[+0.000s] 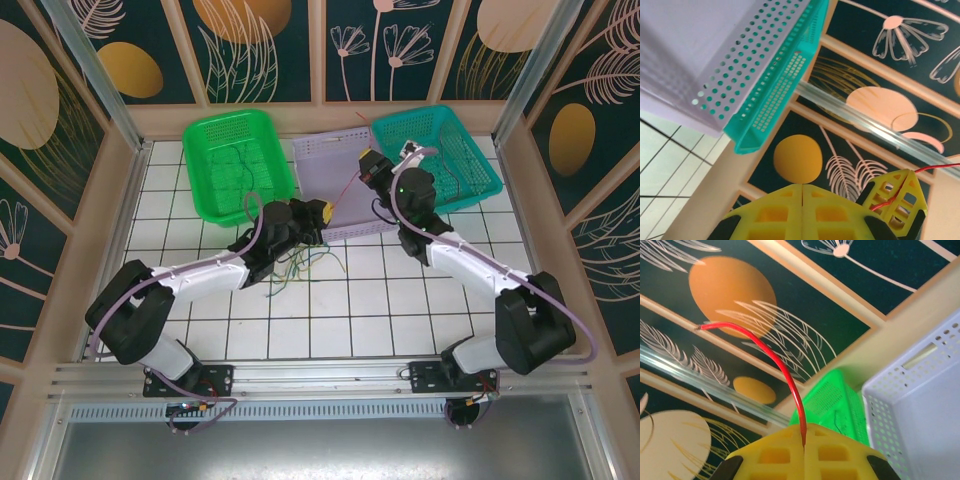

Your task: Untangle the cables

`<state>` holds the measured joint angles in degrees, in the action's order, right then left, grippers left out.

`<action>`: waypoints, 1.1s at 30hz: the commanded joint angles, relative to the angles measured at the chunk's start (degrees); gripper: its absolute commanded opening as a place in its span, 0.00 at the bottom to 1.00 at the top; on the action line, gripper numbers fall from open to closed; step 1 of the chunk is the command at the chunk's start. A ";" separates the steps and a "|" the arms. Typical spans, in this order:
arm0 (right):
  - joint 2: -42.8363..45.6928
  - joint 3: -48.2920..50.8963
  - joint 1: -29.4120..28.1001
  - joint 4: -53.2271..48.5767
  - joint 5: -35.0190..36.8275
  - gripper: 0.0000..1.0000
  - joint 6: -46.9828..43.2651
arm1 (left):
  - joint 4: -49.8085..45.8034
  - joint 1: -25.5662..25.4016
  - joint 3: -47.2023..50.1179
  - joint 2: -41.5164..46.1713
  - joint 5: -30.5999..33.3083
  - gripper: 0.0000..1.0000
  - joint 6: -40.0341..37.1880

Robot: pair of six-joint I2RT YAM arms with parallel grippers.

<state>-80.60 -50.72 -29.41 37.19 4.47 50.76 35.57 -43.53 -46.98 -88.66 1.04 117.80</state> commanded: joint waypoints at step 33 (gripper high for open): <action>-0.75 -28.96 28.12 -49.35 -1.99 0.00 -32.18 | -20.18 3.81 7.13 17.94 7.24 0.57 3.42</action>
<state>-77.78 -75.35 -3.57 3.42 -2.57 24.01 24.97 -41.34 -39.42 -71.83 8.84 119.90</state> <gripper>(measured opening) 0.054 0.571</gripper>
